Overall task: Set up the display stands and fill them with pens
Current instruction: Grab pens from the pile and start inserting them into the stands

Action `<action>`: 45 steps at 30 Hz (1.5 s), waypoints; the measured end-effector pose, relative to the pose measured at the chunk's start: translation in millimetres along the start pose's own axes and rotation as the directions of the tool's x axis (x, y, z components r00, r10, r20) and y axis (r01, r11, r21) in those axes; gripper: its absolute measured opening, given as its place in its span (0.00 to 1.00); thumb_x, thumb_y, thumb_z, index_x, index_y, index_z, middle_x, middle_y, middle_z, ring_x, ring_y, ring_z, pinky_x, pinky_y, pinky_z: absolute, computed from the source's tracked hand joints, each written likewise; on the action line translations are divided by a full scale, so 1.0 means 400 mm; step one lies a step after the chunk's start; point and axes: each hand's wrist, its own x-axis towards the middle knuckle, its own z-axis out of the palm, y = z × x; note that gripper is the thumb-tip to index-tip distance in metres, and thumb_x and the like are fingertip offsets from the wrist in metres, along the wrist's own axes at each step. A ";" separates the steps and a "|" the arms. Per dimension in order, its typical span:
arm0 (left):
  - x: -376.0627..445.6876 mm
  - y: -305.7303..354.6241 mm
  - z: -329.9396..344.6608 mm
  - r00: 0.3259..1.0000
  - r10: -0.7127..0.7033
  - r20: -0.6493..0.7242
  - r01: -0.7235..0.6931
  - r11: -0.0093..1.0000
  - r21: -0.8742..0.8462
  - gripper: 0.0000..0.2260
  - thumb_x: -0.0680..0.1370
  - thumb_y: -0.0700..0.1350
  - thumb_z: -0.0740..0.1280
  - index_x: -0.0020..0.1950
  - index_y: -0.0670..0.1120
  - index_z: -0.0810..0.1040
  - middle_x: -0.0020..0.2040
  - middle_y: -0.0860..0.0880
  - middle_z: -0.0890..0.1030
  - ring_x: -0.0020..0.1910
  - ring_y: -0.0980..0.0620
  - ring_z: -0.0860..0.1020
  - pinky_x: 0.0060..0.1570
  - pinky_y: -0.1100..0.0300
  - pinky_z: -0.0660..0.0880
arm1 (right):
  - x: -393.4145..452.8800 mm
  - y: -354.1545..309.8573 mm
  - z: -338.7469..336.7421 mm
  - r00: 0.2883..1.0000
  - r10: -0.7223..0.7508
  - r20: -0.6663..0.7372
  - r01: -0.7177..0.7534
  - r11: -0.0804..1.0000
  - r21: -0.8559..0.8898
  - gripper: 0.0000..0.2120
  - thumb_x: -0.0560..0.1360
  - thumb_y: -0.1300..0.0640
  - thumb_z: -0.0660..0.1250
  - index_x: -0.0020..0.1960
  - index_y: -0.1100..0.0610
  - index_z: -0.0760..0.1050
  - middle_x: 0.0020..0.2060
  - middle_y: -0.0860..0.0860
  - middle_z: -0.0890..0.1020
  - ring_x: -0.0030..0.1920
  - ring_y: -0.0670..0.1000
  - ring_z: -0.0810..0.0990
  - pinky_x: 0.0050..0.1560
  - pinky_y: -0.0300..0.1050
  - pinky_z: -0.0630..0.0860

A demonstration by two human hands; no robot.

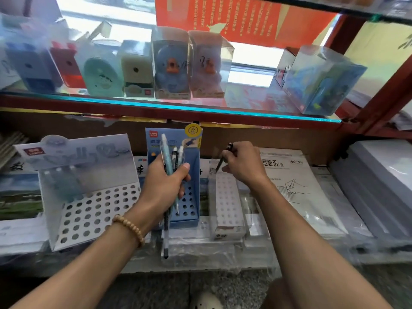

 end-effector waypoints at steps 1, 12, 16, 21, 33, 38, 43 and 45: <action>-0.001 0.001 -0.003 1.000 0.005 0.004 -0.005 1.000 0.001 0.02 0.81 0.41 0.65 0.51 0.47 0.72 0.37 0.45 0.79 0.23 0.55 0.72 0.25 0.62 0.71 | 0.000 0.004 0.005 1.000 0.009 0.008 -0.009 1.000 -0.018 0.06 0.81 0.57 0.66 0.48 0.57 0.79 0.43 0.52 0.83 0.38 0.48 0.85 0.45 0.52 0.84; -0.022 0.011 -0.023 0.993 -0.012 0.119 0.021 0.997 -0.077 0.02 0.81 0.41 0.66 0.51 0.44 0.74 0.35 0.48 0.81 0.23 0.53 0.71 0.25 0.61 0.70 | 0.007 -0.010 0.050 1.000 0.010 -0.008 -0.012 0.965 -0.260 0.04 0.78 0.58 0.68 0.47 0.57 0.79 0.43 0.56 0.84 0.40 0.56 0.85 0.44 0.57 0.83; -0.034 0.026 -0.046 0.977 -0.022 0.212 0.051 0.990 -0.133 0.04 0.80 0.41 0.66 0.53 0.42 0.75 0.37 0.46 0.82 0.23 0.53 0.71 0.24 0.62 0.69 | -0.035 -0.061 -0.004 0.987 -0.113 -0.116 0.080 0.963 -0.257 0.10 0.78 0.56 0.70 0.57 0.59 0.81 0.49 0.54 0.85 0.46 0.52 0.84 0.50 0.52 0.83; -0.046 0.040 -0.067 0.961 -0.055 0.272 0.108 0.977 -0.184 0.04 0.80 0.40 0.67 0.54 0.41 0.76 0.38 0.45 0.83 0.23 0.53 0.70 0.24 0.62 0.69 | -0.120 -0.166 -0.013 0.968 -0.161 0.191 0.117 0.968 0.223 0.11 0.77 0.49 0.70 0.45 0.56 0.83 0.37 0.53 0.84 0.30 0.49 0.78 0.31 0.42 0.77; -0.091 0.067 -0.147 0.919 -0.139 0.369 0.278 0.893 -0.355 0.07 0.81 0.44 0.64 0.58 0.45 0.74 0.41 0.45 0.83 0.25 0.55 0.72 0.24 0.65 0.70 | -0.162 -0.225 0.004 0.916 -0.152 0.372 -0.025 0.902 0.431 0.06 0.76 0.56 0.71 0.46 0.59 0.82 0.39 0.52 0.80 0.37 0.48 0.76 0.35 0.39 0.76; -0.103 0.073 -0.201 0.924 -0.180 0.338 0.312 0.867 -0.389 0.10 0.81 0.44 0.63 0.60 0.42 0.72 0.38 0.45 0.82 0.23 0.54 0.73 0.21 0.66 0.70 | -0.171 -0.262 0.042 0.928 -0.144 0.342 -0.061 0.849 0.525 0.06 0.79 0.57 0.68 0.49 0.59 0.81 0.41 0.54 0.81 0.39 0.48 0.79 0.37 0.40 0.78; -0.121 0.057 -0.266 0.925 -0.231 0.303 0.334 0.874 -0.353 0.12 0.81 0.44 0.63 0.62 0.40 0.70 0.37 0.45 0.81 0.22 0.55 0.71 0.18 0.67 0.68 | -0.167 -0.302 0.067 0.958 -0.087 0.273 -0.124 0.733 0.669 0.05 0.80 0.58 0.66 0.51 0.60 0.78 0.39 0.54 0.83 0.37 0.47 0.83 0.35 0.39 0.79; -0.124 0.052 -0.295 0.931 -0.248 0.266 0.329 0.887 -0.324 0.12 0.81 0.44 0.63 0.61 0.40 0.71 0.38 0.45 0.81 0.22 0.55 0.70 0.18 0.67 0.67 | -0.169 -0.316 0.080 0.951 -0.099 0.293 -0.132 0.727 0.674 0.05 0.78 0.61 0.69 0.53 0.60 0.77 0.41 0.56 0.84 0.38 0.49 0.84 0.36 0.40 0.80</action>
